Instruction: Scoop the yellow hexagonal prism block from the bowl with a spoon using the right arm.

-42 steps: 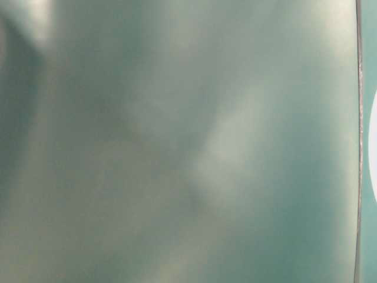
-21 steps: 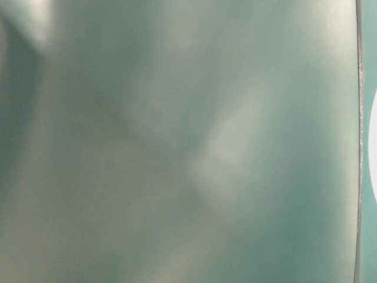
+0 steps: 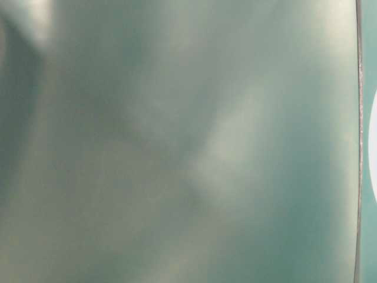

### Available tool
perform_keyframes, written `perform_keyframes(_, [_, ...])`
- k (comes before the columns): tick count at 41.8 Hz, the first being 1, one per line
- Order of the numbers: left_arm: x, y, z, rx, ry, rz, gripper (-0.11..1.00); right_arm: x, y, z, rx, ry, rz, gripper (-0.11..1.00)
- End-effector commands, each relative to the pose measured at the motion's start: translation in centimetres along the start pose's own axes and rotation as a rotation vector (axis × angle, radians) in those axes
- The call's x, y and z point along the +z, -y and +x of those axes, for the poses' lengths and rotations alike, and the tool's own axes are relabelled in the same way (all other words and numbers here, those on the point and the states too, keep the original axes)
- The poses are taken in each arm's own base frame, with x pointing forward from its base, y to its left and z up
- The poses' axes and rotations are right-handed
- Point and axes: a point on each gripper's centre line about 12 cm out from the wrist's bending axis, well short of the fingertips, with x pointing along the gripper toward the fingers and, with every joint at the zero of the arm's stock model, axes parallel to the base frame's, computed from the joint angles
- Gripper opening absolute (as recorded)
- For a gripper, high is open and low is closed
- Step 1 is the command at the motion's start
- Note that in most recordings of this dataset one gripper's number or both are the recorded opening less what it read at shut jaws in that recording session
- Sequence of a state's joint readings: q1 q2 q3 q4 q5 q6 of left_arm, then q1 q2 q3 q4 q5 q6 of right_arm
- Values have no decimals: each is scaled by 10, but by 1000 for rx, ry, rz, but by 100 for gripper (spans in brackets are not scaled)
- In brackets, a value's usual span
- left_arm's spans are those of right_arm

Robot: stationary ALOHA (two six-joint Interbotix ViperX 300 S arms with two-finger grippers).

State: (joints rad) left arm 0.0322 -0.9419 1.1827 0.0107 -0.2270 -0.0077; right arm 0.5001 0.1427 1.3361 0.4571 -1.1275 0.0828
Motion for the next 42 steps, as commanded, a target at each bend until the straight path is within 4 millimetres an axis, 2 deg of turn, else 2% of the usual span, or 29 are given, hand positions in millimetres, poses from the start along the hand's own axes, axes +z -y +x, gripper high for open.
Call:
perform_keyframes(1, [6, 0, 3, 1, 12, 1, 0, 4, -3, 2, 9, 17, 5, 23])
perform_keyframes(13, [6, -1, 3, 2, 12, 1, 0, 9, -6, 4, 15, 38, 12, 23])
perform_keyframes(28, [6, 0, 2, 1, 9, 3, 0, 21, -6, -2, 23, 53, 23, 23])
perform_keyframes(42, [5, -1, 1, 3, -2, 1, 0, 31, -7, -5, 31, 37, -39, 23])
